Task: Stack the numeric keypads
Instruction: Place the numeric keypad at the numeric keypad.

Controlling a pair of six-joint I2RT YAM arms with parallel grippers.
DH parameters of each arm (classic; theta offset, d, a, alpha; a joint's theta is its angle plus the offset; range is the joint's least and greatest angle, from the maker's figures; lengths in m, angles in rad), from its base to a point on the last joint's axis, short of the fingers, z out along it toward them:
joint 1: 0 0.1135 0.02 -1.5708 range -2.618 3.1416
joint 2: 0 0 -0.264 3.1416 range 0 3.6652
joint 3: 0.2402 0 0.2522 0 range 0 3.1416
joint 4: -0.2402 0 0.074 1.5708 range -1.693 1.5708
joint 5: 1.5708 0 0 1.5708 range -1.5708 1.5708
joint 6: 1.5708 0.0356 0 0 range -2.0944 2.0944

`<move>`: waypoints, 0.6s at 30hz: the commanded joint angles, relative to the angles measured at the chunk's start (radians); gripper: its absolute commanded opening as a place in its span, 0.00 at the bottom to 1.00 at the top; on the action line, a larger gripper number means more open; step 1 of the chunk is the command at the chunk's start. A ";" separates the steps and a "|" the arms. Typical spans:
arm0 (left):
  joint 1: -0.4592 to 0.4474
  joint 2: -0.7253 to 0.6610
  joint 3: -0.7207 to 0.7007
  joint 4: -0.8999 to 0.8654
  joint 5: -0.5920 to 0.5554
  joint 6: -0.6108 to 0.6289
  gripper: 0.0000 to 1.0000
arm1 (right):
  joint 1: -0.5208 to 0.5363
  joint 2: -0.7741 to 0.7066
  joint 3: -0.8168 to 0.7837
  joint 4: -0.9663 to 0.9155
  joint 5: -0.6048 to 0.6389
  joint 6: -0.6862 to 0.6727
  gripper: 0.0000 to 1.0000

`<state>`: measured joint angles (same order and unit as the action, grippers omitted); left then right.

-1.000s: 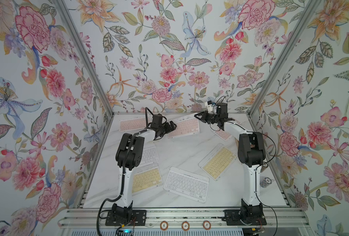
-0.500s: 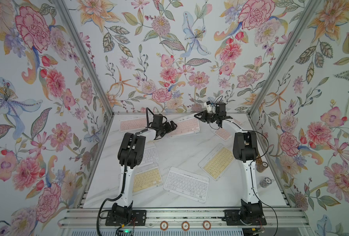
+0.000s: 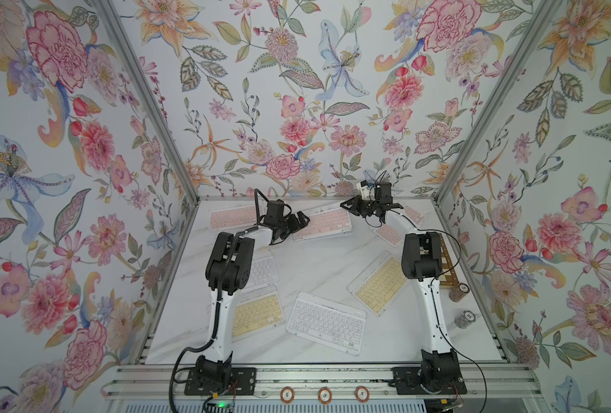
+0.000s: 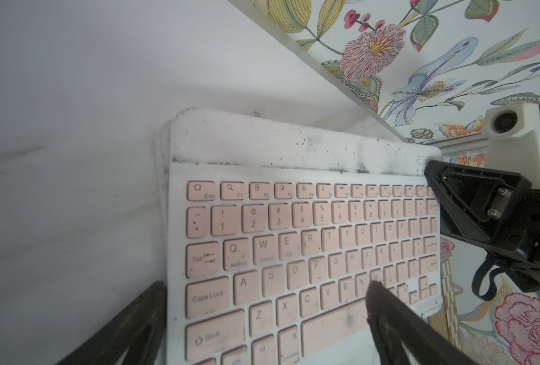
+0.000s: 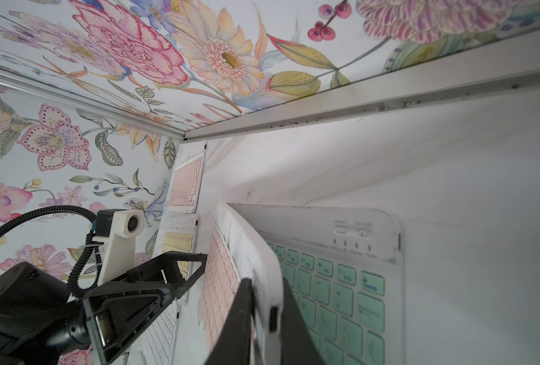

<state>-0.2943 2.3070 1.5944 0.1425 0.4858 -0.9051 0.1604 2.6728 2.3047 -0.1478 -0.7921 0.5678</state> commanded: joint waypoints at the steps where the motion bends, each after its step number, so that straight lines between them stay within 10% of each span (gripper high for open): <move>1: 0.002 0.008 -0.041 -0.035 0.019 -0.018 0.99 | -0.001 0.038 0.054 -0.031 0.082 -0.031 0.19; 18: -0.003 -0.024 -0.106 -0.012 0.029 -0.020 0.99 | 0.012 0.123 0.181 -0.044 0.168 -0.001 0.64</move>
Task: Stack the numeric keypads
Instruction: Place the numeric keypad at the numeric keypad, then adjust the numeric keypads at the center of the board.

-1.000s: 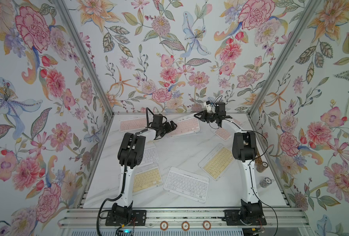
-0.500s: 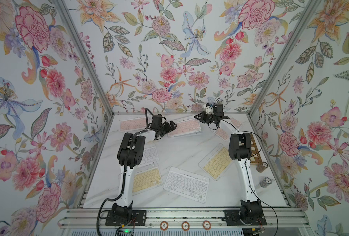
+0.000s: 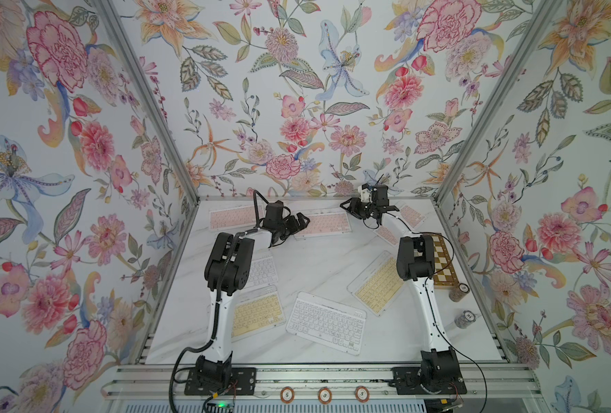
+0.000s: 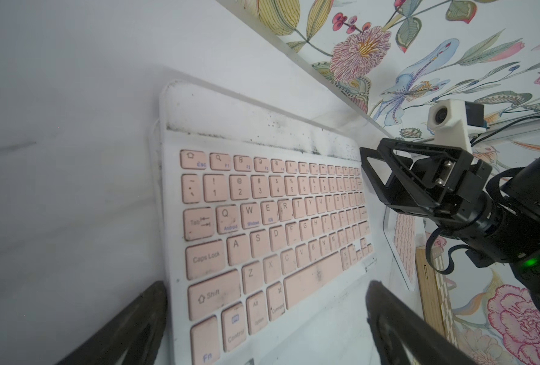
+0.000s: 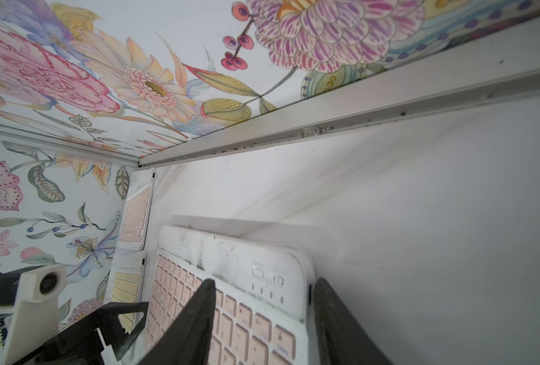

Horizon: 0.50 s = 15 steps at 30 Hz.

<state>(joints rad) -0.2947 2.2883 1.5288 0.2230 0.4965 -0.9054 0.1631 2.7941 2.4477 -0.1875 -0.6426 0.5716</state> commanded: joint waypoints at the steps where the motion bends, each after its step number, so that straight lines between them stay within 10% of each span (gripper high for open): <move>1: -0.003 -0.006 -0.042 -0.091 0.018 -0.020 0.99 | 0.010 -0.001 0.036 -0.016 0.026 -0.010 0.69; 10: -0.003 -0.010 -0.043 -0.097 0.016 -0.013 0.99 | 0.039 -0.126 -0.144 -0.119 0.110 -0.084 1.00; 15: 0.000 -0.016 -0.051 -0.110 0.015 0.000 0.99 | 0.069 -0.210 -0.291 -0.118 0.131 -0.098 0.99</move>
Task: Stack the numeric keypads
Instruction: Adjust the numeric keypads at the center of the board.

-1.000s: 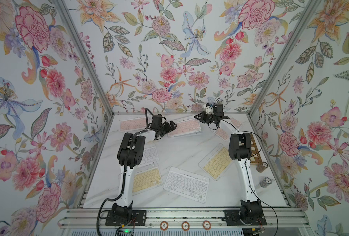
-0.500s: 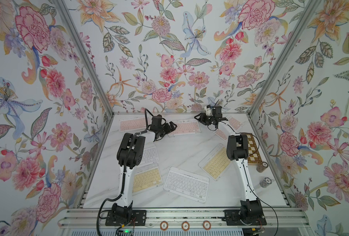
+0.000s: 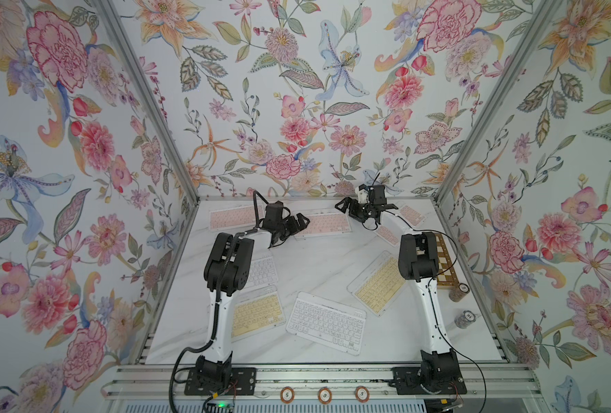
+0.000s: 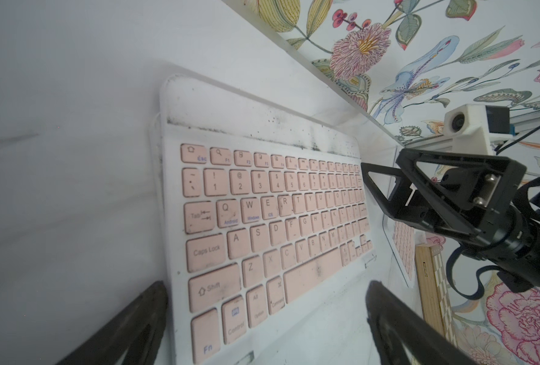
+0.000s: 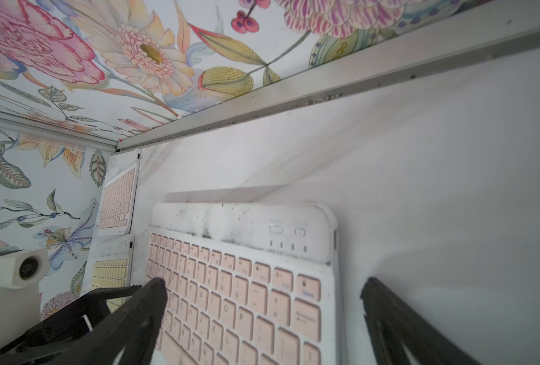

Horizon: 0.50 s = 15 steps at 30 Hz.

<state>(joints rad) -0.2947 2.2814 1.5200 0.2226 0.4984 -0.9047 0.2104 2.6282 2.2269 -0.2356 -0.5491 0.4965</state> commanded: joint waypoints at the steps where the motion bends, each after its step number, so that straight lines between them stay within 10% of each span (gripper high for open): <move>1: -0.001 -0.012 -0.045 -0.110 0.012 0.000 0.99 | 0.027 -0.058 -0.096 -0.070 0.040 -0.021 0.99; 15: -0.003 -0.051 -0.121 -0.103 0.010 0.025 0.99 | 0.082 -0.277 -0.508 0.178 -0.001 0.110 0.99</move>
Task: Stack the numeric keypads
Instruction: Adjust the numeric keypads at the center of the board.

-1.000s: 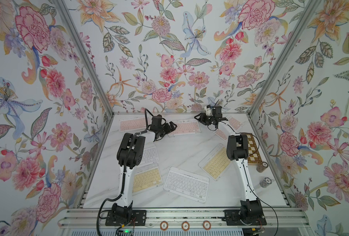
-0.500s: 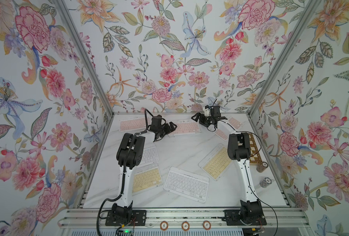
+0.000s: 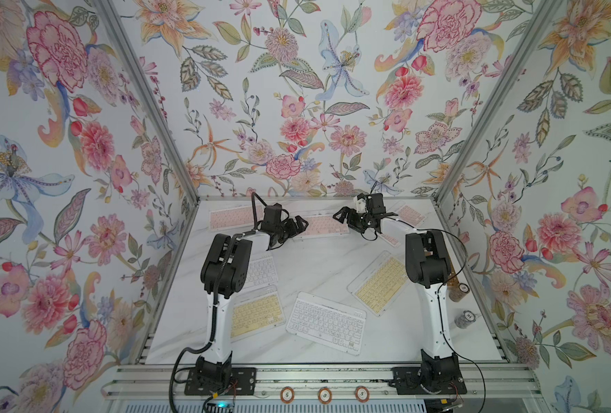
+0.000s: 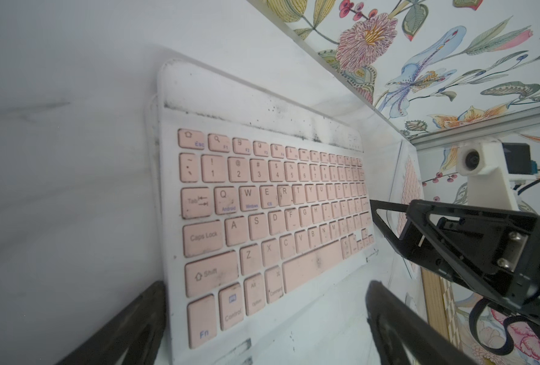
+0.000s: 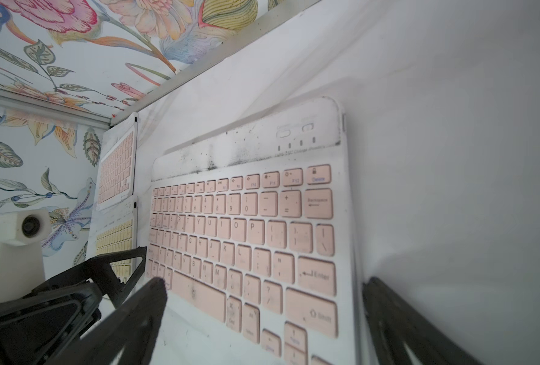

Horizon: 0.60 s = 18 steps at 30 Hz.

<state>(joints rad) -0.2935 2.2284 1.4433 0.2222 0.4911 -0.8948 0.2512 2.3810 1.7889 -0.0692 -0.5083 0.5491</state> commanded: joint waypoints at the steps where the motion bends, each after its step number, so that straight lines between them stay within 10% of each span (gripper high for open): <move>1: -0.003 -0.001 -0.045 -0.108 0.017 0.021 0.99 | 0.047 -0.042 -0.096 0.034 -0.045 0.069 0.99; 18: -0.010 -0.042 -0.069 -0.183 -0.010 0.109 0.99 | 0.097 -0.230 -0.387 0.131 0.017 0.070 0.99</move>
<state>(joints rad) -0.2775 2.1979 1.4132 0.1921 0.4496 -0.8131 0.3214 2.1780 1.4227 0.1246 -0.4526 0.6502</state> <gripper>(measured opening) 0.994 0.992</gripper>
